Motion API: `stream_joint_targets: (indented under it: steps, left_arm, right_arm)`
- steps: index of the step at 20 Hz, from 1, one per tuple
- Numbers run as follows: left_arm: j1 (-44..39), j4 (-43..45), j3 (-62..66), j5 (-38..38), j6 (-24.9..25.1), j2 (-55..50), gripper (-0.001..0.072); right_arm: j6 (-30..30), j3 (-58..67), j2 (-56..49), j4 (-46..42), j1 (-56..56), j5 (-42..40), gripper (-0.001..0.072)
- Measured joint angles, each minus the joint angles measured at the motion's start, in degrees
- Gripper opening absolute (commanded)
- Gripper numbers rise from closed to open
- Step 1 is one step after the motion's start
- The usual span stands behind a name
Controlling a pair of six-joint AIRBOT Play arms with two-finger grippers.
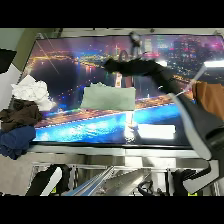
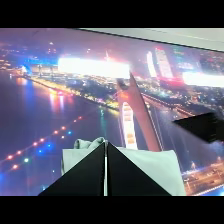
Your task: Fold the shirts.
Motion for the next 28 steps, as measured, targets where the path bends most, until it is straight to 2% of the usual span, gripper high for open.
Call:
stream_joint_targets:
  steps: [3,6,9,15,16,17,18,19,21,28]
  left_arm:
    - [0.20,-0.63,-0.22,-0.11,0.28,-0.24,0.0014]
    - [0.22,-1.90,-0.33,-0.15,0.31,-0.33,0.0014]
    - [0.22,-2.56,-0.33,0.04,0.31,-0.31,0.0014]
    - [0.22,-2.97,-0.33,1.42,0.31,-0.28,0.0014]
    - [0.22,-2.99,-0.33,1.46,0.33,-0.28,0.0014]
    - [0.22,-3.02,-0.33,1.49,0.33,-0.28,0.0014]
    - [0.22,-3.02,-0.33,1.60,0.33,-0.28,0.0014]
    - [0.22,-3.02,-0.33,1.68,0.31,-0.28,0.0014]
    - [0.22,-3.02,-0.33,1.73,0.31,-0.28,0.0014]
    - [0.24,-3.02,-0.33,2.95,0.33,-0.28,0.0014]
  right_arm:
    - [2.01,-1.05,-0.33,-2.10,-8.46,-12.92,0.0705]
    - [2.60,-1.73,-4.72,-2.89,-12.92,-21.38,0.0705]
    - [1.09,-1.95,-9.97,0.07,-13.77,-25.14,0.0706]
    - [-1.36,-2.05,-17.33,5.03,-11.54,-27.52,0.0705]
    - [-1.60,-1.99,-17.84,5.57,-11.08,-27.52,0.0684]
    - [-1.75,-1.97,-18.27,6.32,-10.67,-27.54,0.0522]
    - [-1.81,-1.99,-18.64,6.32,-10.27,-27.30,0.0298]
    - [-2.01,-2.08,-19.02,5.75,-9.94,-26.80,0.0193]
    - [-2.62,-2.08,-19.23,6.01,-9.53,-25.64,0.0027]
    - [-3.08,-1.84,-16.50,7.19,-9.35,-22.82,0.0018]
